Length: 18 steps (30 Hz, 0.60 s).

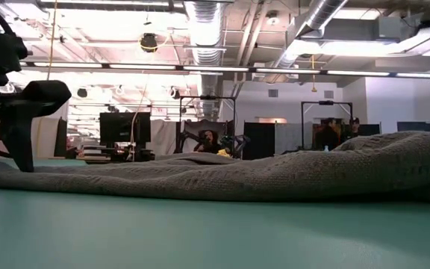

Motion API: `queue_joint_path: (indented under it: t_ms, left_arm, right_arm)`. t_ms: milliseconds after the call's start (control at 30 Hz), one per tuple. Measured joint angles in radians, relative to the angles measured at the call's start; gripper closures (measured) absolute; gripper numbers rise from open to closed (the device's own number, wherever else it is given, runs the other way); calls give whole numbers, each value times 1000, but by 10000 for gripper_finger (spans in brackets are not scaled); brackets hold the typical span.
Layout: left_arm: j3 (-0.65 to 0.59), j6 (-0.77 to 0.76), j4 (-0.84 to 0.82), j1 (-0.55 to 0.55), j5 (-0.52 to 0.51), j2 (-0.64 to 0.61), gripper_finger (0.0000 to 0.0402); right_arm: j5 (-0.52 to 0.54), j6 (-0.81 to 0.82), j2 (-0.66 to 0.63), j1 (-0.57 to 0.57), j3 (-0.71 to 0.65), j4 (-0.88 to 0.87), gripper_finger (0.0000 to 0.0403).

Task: Roll towel
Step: Roll the gray towel

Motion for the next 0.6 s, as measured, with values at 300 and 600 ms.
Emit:
queue_joint_path:
  t_ms: [300,600]
  left_arm:
    - [-1,8,-4,11,38,1,254]
    - [-2,-44,-4,10,42,3,348]
  right_arm:
    - [-3,-64,0,-32,-67,65,183]
    - [-42,-92,0,-66,-63,44,246]
